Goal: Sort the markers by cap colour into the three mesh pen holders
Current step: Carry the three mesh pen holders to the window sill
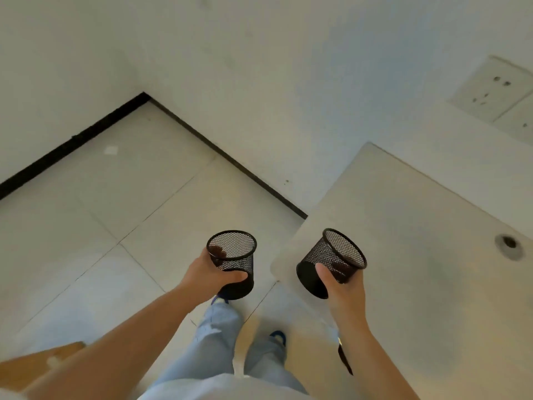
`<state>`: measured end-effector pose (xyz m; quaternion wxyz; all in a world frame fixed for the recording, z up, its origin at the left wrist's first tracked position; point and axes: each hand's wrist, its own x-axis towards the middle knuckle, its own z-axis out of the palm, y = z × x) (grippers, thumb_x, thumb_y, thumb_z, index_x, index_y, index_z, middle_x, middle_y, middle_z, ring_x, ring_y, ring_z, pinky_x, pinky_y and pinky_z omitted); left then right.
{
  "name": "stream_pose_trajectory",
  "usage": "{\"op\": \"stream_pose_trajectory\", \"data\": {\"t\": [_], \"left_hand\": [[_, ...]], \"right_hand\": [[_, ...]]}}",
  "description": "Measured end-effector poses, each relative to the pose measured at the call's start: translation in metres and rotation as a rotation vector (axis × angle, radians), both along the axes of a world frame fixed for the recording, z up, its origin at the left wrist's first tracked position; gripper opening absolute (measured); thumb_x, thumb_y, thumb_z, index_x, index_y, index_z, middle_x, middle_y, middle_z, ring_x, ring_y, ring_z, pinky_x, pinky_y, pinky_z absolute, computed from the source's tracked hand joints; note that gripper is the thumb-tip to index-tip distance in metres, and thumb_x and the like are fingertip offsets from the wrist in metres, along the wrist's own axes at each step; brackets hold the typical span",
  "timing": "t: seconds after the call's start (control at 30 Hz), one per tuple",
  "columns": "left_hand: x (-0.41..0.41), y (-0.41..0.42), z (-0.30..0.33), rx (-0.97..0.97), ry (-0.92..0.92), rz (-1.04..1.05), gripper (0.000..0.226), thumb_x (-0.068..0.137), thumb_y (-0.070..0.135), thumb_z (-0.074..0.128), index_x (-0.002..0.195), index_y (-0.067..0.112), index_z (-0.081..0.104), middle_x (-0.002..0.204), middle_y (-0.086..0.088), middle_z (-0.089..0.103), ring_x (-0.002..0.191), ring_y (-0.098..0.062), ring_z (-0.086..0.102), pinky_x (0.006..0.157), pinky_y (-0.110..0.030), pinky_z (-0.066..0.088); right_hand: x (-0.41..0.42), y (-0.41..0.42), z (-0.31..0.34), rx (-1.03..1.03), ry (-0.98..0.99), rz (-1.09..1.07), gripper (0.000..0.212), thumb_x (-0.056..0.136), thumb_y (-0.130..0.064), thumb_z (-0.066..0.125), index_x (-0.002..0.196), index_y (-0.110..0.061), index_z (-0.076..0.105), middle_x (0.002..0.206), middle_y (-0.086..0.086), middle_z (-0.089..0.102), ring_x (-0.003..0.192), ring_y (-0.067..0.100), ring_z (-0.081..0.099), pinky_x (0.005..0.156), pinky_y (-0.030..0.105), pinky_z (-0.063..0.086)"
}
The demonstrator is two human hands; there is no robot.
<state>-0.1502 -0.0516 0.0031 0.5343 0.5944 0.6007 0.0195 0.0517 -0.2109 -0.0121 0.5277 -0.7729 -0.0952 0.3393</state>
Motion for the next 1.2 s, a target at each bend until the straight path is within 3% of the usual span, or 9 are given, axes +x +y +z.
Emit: {"op": "stream_pose_trajectory", "data": {"t": [0.1, 0.2, 0.33, 0.4, 0.5, 0.63, 0.87, 1.07, 1.2], "left_hand": [[-0.076, 0.016, 0.005, -0.051, 0.022, 0.141, 0.072, 0.058, 0.03, 0.086, 0.119, 0.016, 0.051, 0.111, -0.001, 0.062, 0.104, -0.019, 0.057, 0.088, -0.033, 0.047], [-0.148, 0.027, 0.009, -0.056, -0.024, 0.318, 0.069, 0.056, 0.03, 0.086, 0.116, 0.019, 0.053, 0.106, 0.003, 0.064, 0.098, -0.016, 0.059, 0.073, -0.025, 0.046], [-0.246, 0.034, 0.004, -0.033, -0.069, 0.562, 0.059, 0.06, 0.024, 0.086, 0.108, 0.02, 0.054, 0.104, 0.001, 0.064, 0.096, -0.017, 0.059, 0.08, -0.028, 0.043], [-0.295, 0.038, 0.003, -0.034, -0.057, 0.616, 0.067, 0.052, 0.032, 0.087, 0.109, 0.019, 0.054, 0.103, 0.002, 0.064, 0.096, -0.017, 0.059, 0.084, -0.029, 0.044], [-0.373, 0.039, 0.001, -0.021, -0.018, 0.683, 0.066, 0.057, 0.028, 0.087, 0.114, 0.021, 0.052, 0.099, 0.006, 0.061, 0.092, -0.013, 0.056, 0.08, -0.024, 0.04], [-0.457, 0.044, -0.002, -0.029, 0.051, 0.837, 0.068, 0.058, 0.03, 0.087, 0.115, 0.021, 0.051, 0.106, 0.003, 0.062, 0.1, -0.018, 0.057, 0.083, -0.027, 0.043], [-0.546, 0.09, -0.002, -0.005, 0.001, 1.153, 0.073, 0.056, 0.028, 0.088, 0.117, 0.015, 0.05, 0.112, -0.003, 0.062, 0.105, -0.022, 0.058, 0.095, -0.039, 0.046], [-0.6, 0.16, -0.01, -0.005, 0.024, 1.345, 0.077, 0.061, 0.028, 0.086, 0.124, 0.012, 0.046, 0.113, -0.001, 0.056, 0.106, -0.02, 0.054, 0.096, -0.034, 0.043], [-0.63, 0.216, 0.004, 0.012, 0.033, 1.478, 0.07, 0.064, 0.025, 0.084, 0.122, 0.016, 0.045, 0.107, 0.002, 0.054, 0.097, -0.015, 0.05, 0.086, -0.027, 0.04]], "right_hand": [[-0.027, 0.04, 0.009, -0.011, 0.014, 0.132, 0.058, 0.073, -0.026, 0.077, 0.123, -0.024, 0.049, 0.116, -0.001, 0.062, 0.107, 0.016, 0.059, 0.095, 0.038, 0.047], [-0.064, 0.088, 0.013, -0.05, 0.086, 0.267, 0.057, 0.075, -0.031, 0.075, 0.124, -0.02, 0.049, 0.12, 0.003, 0.061, 0.11, 0.02, 0.058, 0.101, 0.044, 0.044], [-0.146, 0.148, 0.01, -0.12, 0.154, 0.469, 0.044, 0.073, -0.037, 0.075, 0.111, -0.024, 0.056, 0.111, -0.001, 0.065, 0.1, 0.016, 0.061, 0.091, 0.039, 0.049], [-0.193, 0.173, 0.009, -0.164, 0.165, 0.527, 0.049, 0.071, -0.038, 0.076, 0.113, -0.022, 0.057, 0.109, 0.001, 0.067, 0.101, 0.019, 0.062, 0.095, 0.043, 0.047], [-0.265, 0.208, 0.006, -0.174, 0.245, 0.587, 0.033, 0.074, -0.03, 0.074, 0.103, -0.024, 0.06, 0.106, 0.001, 0.068, 0.097, 0.018, 0.064, 0.095, 0.042, 0.048], [-0.341, 0.26, 0.001, -0.218, 0.26, 0.732, 0.042, 0.076, -0.022, 0.073, 0.114, -0.014, 0.058, 0.105, 0.005, 0.069, 0.095, 0.021, 0.065, 0.094, 0.042, 0.049], [-0.443, 0.384, -0.004, -0.265, 0.257, 0.925, 0.047, 0.076, -0.024, 0.073, 0.118, -0.014, 0.055, 0.105, 0.005, 0.069, 0.09, 0.017, 0.067, 0.073, 0.03, 0.052], [-0.544, 0.504, -0.01, -0.31, 0.208, 1.167, 0.029, 0.076, -0.025, 0.074, 0.099, -0.022, 0.058, 0.102, 0.002, 0.069, 0.091, 0.017, 0.066, 0.085, 0.035, 0.05], [-0.607, 0.583, 0.005, -0.358, 0.153, 1.358, 0.043, 0.077, -0.024, 0.074, 0.115, -0.015, 0.056, 0.109, 0.006, 0.068, 0.099, 0.022, 0.064, 0.091, 0.036, 0.048]]}}
